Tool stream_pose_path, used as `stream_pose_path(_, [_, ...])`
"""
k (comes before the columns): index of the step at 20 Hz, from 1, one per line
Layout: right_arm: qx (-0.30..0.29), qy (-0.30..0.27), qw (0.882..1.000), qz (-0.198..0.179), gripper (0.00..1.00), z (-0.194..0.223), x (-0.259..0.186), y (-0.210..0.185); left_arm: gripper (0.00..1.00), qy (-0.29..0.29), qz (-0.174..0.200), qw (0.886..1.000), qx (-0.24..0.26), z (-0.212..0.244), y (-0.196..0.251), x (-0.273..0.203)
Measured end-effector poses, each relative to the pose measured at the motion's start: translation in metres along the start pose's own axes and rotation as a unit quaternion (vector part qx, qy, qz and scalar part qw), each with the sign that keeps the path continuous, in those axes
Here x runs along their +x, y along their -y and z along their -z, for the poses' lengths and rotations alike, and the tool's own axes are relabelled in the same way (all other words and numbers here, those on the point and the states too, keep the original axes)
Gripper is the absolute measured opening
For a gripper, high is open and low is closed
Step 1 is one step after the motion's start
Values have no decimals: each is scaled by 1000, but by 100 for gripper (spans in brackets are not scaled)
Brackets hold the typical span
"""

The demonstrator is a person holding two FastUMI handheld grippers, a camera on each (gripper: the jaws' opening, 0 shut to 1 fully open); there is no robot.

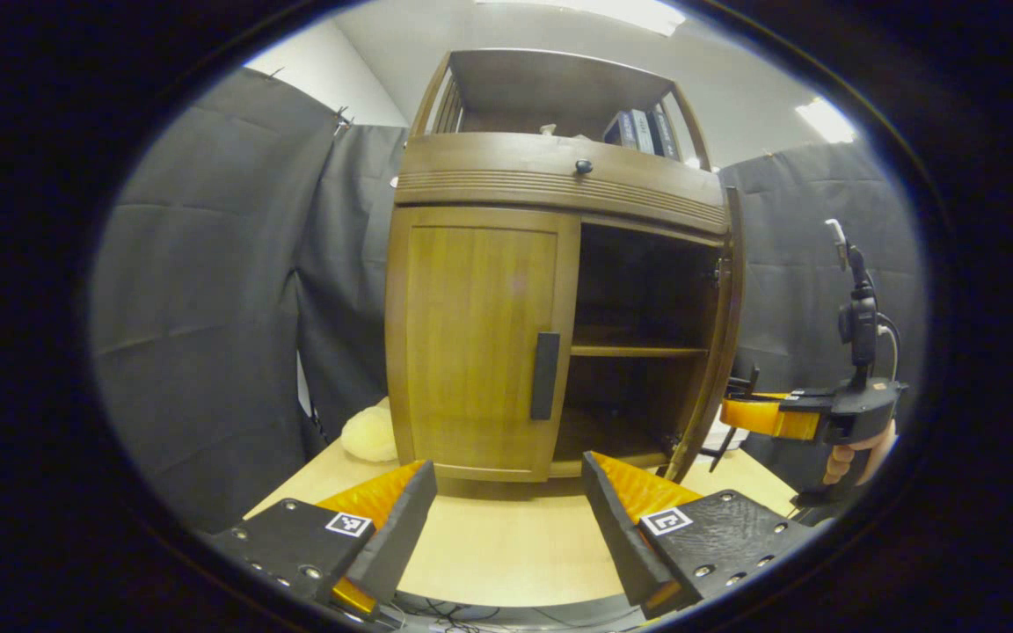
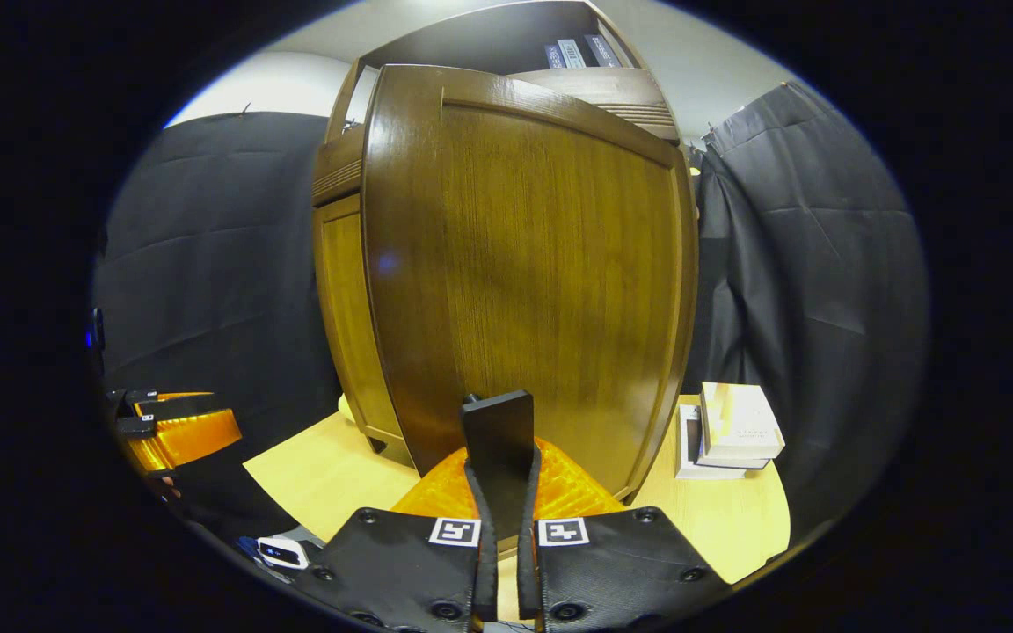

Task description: Open the right door of the double-door shoe cabinet with the right hand, and open the left door with the left hand.

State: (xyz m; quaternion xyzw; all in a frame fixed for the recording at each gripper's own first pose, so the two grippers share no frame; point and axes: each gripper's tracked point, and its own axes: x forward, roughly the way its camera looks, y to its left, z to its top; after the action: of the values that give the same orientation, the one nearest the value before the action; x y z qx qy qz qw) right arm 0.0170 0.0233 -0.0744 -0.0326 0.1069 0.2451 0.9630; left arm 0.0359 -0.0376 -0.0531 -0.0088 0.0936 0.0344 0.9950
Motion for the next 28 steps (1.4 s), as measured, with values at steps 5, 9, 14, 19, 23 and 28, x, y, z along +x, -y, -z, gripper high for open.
stream_pose_path(5, [-2, 4, 1000, -19, 10, 6, -19, 22, 95, 12, -32, 999, -8, -4, -6, 3])
stream_pose_path(9, [-1, 14, 999, -38, 10, 8, -31, 35, 95, 20, -58, 998, -13, -6, -9, 4])
stream_pose_path(14, [3, 25, 999, -37, 10, 14, -49, 58, 95, 27, -54, 998, -10, -9, -4, 5])
stream_pose_path(19, [16, 41, 999, -25, 10, 18, -63, 87, 95, 34, -58, 998, 3, -9, -8, 7])
stream_pose_path(23, [17, 47, 999, -7, 7, 18, -72, 115, 95, 34, -54, 998, 2, -9, -7, 8])
stream_pose_path(28, [3, 51, 999, 0, 7, 18, -77, 151, 95, 38, -51, 998, 9, -10, -8, 9])
